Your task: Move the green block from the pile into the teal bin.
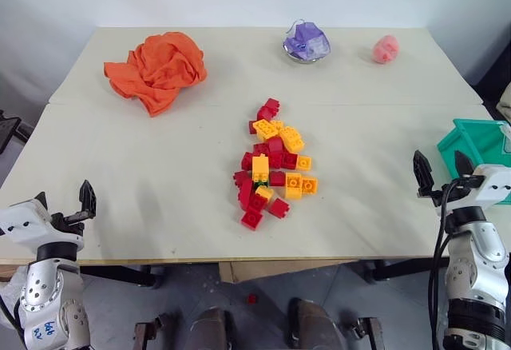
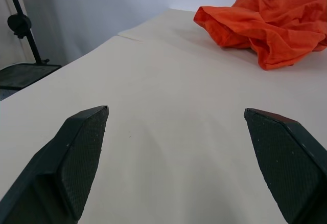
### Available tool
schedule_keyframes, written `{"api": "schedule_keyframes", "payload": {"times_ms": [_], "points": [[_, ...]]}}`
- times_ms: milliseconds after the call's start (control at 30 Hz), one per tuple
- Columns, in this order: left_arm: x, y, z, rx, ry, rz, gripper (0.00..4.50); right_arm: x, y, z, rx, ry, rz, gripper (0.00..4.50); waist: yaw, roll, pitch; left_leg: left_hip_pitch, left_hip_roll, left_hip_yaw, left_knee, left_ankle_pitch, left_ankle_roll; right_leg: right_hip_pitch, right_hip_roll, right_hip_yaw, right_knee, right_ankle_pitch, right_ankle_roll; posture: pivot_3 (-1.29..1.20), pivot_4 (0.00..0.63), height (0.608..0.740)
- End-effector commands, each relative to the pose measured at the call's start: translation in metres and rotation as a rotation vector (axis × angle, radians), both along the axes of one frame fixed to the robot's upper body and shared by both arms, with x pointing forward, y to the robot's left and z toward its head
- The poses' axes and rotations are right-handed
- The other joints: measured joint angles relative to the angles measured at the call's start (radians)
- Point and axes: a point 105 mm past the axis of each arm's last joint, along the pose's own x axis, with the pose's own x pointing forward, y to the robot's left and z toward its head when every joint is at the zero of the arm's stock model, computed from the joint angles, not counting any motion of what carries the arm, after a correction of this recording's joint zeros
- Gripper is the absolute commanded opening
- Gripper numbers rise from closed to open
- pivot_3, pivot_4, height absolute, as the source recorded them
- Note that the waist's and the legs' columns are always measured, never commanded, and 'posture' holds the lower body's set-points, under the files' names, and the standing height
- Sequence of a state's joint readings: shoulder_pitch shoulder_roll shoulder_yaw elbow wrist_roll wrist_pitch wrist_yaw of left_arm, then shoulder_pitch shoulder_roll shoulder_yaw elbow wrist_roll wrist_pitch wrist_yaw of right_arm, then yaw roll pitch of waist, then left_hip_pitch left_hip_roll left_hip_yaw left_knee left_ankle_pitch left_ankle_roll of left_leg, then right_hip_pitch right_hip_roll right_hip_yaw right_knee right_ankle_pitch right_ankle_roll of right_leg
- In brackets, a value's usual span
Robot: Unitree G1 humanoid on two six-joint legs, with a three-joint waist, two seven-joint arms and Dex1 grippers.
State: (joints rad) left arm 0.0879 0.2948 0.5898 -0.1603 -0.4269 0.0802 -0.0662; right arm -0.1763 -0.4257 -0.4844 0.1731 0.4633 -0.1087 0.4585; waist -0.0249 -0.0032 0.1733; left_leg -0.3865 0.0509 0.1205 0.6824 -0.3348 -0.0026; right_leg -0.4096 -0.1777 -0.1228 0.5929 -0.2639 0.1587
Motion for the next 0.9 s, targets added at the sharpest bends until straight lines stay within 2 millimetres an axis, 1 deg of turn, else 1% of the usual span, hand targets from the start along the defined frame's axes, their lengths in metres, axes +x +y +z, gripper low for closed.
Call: {"api": "schedule_keyframes", "payload": {"times_ms": [33,100,133,200,233,267,300,367,433,467,567,633,667,733,800,900], "points": [[-0.002,-0.001,0.014,0.027,-0.025,-0.020,4.50,-0.005,-0.005,0.017,0.026,-0.057,-0.011,4.47,-0.001,0.000,0.000,0.000,0.000,0.000,0.000,0.000,0.000,0.000,0.000,0.000,0.000,0.000,0.000,0.00,0.150,0.740],[-0.002,-0.005,0.018,0.032,-0.049,-0.055,4.50,-0.005,-0.004,0.018,0.027,-0.056,0.000,4.47,-0.001,0.000,0.000,0.000,0.000,0.000,0.000,0.000,0.000,0.000,0.000,0.000,0.000,0.000,0.000,0.00,0.150,0.740],[-0.001,-0.012,0.022,0.056,-0.057,-0.106,4.50,-0.005,-0.002,0.019,0.023,-0.053,0.019,4.47,0.000,0.000,0.000,0.000,0.000,0.000,0.000,0.000,0.000,0.000,0.000,0.000,0.000,0.000,0.000,0.00,0.150,0.740],[0.001,-0.037,0.030,0.134,-0.059,-0.293,4.50,-0.004,0.003,0.024,0.020,-0.054,0.074,4.47,0.000,0.000,0.000,0.000,0.000,0.000,0.000,0.000,0.000,0.000,0.000,0.000,0.000,0.000,0.000,0.00,0.150,0.740],[0.002,-0.047,0.032,0.169,-0.047,-0.374,4.50,-0.004,0.005,0.027,0.020,-0.054,0.106,4.47,0.000,0.000,0.000,0.000,0.000,0.000,0.000,0.000,0.000,0.000,0.000,0.000,0.000,0.000,0.000,0.00,0.150,0.740],[0.002,-0.061,0.031,0.238,-0.014,-0.503,4.50,-0.002,0.009,0.029,0.018,-0.042,0.149,4.47,0.000,0.000,0.000,0.000,0.000,0.000,0.000,0.000,0.000,0.000,0.000,0.000,0.000,0.000,0.000,0.00,0.150,0.740],[0.001,-0.071,0.029,0.310,0.029,-0.604,4.50,0.000,0.016,0.029,0.013,-0.009,0.215,4.47,0.000,0.000,0.000,0.000,0.000,0.000,0.000,0.000,0.000,0.000,0.000,0.000,0.000,0.000,0.000,0.00,0.150,0.740],[0.003,-0.073,0.030,0.355,0.072,-0.735,4.50,0.002,0.040,0.030,-0.139,0.063,0.391,4.47,-0.001,0.002,0.000,0.000,0.000,0.001,0.000,0.000,0.000,-0.001,0.000,0.000,0.001,0.000,-0.001,0.00,0.150,0.740],[0.006,-0.077,0.034,0.368,0.084,-0.825,4.50,0.000,0.061,0.032,-0.236,0.101,0.541,4.47,-0.002,0.002,0.000,0.000,0.000,0.001,0.000,0.000,0.000,-0.001,0.000,0.001,0.001,-0.001,-0.001,0.00,0.150,0.740],[0.007,-0.083,0.035,0.380,0.093,-0.884,4.50,0.000,0.068,0.034,-0.257,0.109,0.591,4.47,-0.002,0.002,0.000,0.000,0.001,0.001,0.000,0.000,0.000,-0.001,0.001,0.000,0.001,-0.001,-0.001,0.00,0.150,0.740],[0.004,-0.110,0.033,0.427,0.137,-1.116,4.50,-0.003,0.094,0.037,-0.331,0.145,0.790,4.47,-0.002,0.002,0.000,0.000,0.001,0.001,0.000,0.000,0.000,-0.001,0.001,0.000,0.001,-0.001,-0.001,0.00,0.150,0.740],[0.004,-0.118,0.031,0.469,0.163,-1.193,4.50,-0.006,0.109,0.034,-0.383,0.174,0.898,4.47,-0.002,0.002,0.000,0.000,0.001,0.001,0.000,0.000,0.000,-0.001,0.001,0.000,0.001,-0.001,-0.001,0.00,0.150,0.740],[0.004,-0.118,0.030,0.478,0.167,-1.206,4.50,-0.008,0.113,0.032,-0.403,0.185,0.931,4.09,-0.001,0.002,0.000,0.000,0.001,0.001,0.000,0.000,0.000,-0.002,0.001,0.000,0.001,-0.001,-0.001,0.00,0.150,0.740],[0.008,-0.117,0.032,0.482,0.162,-1.209,4.50,-0.009,0.122,0.031,-0.418,0.190,0.979,3.58,-0.001,0.002,0.000,0.000,0.001,0.001,0.000,0.000,0.000,-0.001,0.001,0.000,0.000,-0.001,-0.001,0.00,0.150,0.740],[0.011,-0.115,0.034,0.486,0.161,-1.205,4.50,-0.011,0.130,0.032,-0.394,0.191,1.029,2.84,0.001,0.002,0.000,0.000,0.001,0.001,0.000,0.000,0.000,-0.001,0.001,0.000,0.000,-0.001,-0.001,0.00,0.150,0.740],[0.014,-0.114,0.037,0.460,0.137,-1.184,4.50,-0.015,0.143,0.025,-0.431,0.213,1.093,1.79,0.000,0.001,0.000,0.000,0.001,0.001,0.000,0.000,0.000,-0.001,0.001,0.000,0.001,-0.001,-0.001,0.00,0.150,0.740]]}}
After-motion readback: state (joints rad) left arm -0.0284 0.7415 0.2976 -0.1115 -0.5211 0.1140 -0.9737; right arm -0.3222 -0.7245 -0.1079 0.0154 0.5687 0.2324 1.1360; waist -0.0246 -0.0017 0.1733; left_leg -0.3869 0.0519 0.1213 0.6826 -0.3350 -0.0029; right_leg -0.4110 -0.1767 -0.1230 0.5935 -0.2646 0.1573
